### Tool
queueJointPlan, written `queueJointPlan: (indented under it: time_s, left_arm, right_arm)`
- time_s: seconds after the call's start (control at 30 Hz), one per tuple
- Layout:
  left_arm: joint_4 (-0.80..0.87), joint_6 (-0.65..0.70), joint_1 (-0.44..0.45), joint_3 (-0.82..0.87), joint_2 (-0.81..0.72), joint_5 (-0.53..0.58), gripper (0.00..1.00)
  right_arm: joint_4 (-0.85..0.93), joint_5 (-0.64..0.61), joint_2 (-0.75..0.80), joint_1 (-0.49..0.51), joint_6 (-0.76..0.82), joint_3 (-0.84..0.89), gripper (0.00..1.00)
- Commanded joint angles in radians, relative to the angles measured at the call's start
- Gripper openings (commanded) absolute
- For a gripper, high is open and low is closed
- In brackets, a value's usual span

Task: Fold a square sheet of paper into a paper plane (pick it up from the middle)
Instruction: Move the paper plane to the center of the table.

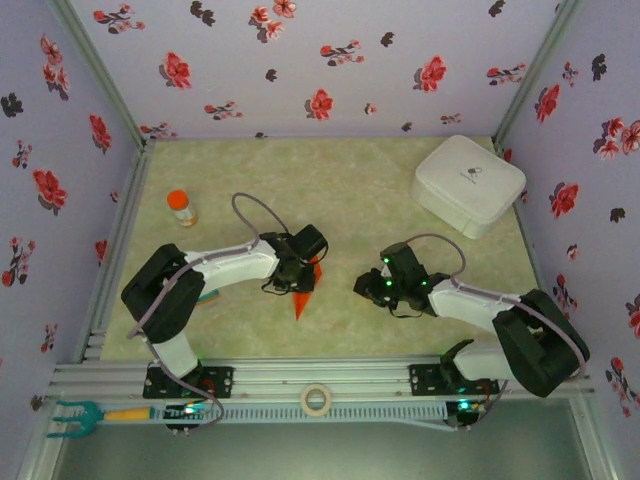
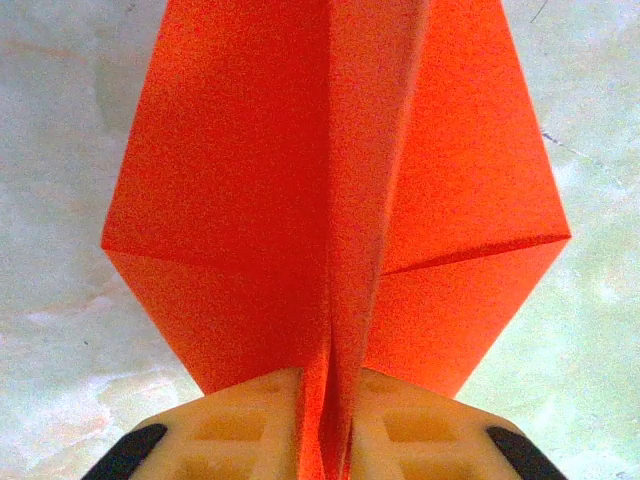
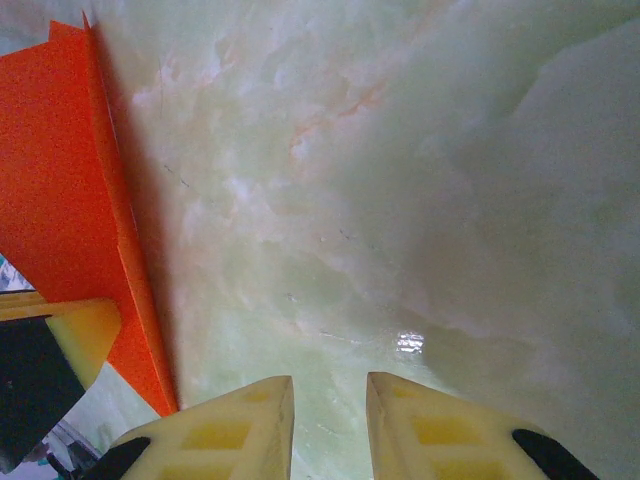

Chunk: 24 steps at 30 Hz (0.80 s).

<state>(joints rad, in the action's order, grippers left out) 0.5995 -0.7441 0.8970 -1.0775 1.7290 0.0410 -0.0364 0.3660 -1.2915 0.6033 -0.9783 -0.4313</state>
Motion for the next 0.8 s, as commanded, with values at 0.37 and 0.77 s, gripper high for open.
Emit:
queueJointPlan:
  time_s: [0.37,0.77]
  left_arm:
    - [0.016,0.03,0.006,-0.025,0.038,-0.013,0.2]
    - [0.005,0.035,0.011,-0.024,0.06,-0.024,0.17]
  right_arm:
    - [-0.013,0.001,-0.012,0.009,-0.002,-0.017,0.27]
    - [-0.016,0.001,-0.014,0.008,-0.002,-0.017,0.27]
